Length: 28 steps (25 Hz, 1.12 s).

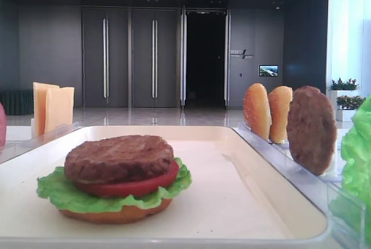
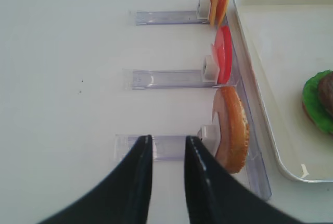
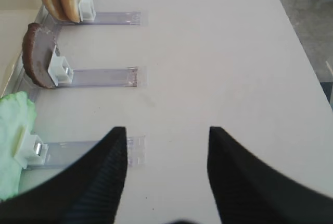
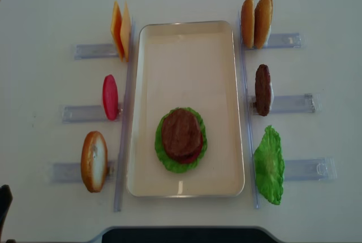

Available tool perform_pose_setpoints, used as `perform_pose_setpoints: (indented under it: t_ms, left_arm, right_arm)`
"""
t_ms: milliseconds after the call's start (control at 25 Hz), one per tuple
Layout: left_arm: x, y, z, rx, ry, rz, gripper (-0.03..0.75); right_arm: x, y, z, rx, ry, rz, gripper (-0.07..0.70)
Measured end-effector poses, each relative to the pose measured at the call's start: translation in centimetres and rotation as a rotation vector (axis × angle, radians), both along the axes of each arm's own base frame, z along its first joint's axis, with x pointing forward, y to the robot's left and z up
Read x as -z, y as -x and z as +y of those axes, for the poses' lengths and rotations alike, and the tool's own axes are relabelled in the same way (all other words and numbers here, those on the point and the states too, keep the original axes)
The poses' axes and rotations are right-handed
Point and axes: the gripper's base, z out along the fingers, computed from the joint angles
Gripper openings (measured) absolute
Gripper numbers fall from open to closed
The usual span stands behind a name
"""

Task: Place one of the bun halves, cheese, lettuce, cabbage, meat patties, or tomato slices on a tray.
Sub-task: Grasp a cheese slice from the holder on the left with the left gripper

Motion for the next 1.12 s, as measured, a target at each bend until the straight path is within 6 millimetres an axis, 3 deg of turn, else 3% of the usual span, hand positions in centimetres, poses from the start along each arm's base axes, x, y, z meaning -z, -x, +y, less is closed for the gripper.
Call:
perform_pose_setpoints:
  t_ms: [960, 1120]
  left_arm:
    - [0.01, 0.02, 0.17, -0.011, -0.017, 0.003, 0.16]
    - [-0.94, 0.38, 0.26, -0.022, -0.037, -0.031, 0.166]
  right_arm:
    - [0.0, 0.0, 0.0, 0.0, 0.0, 0.0, 0.369]
    - [0.0, 0.0, 0.0, 0.0, 0.0, 0.0, 0.369]
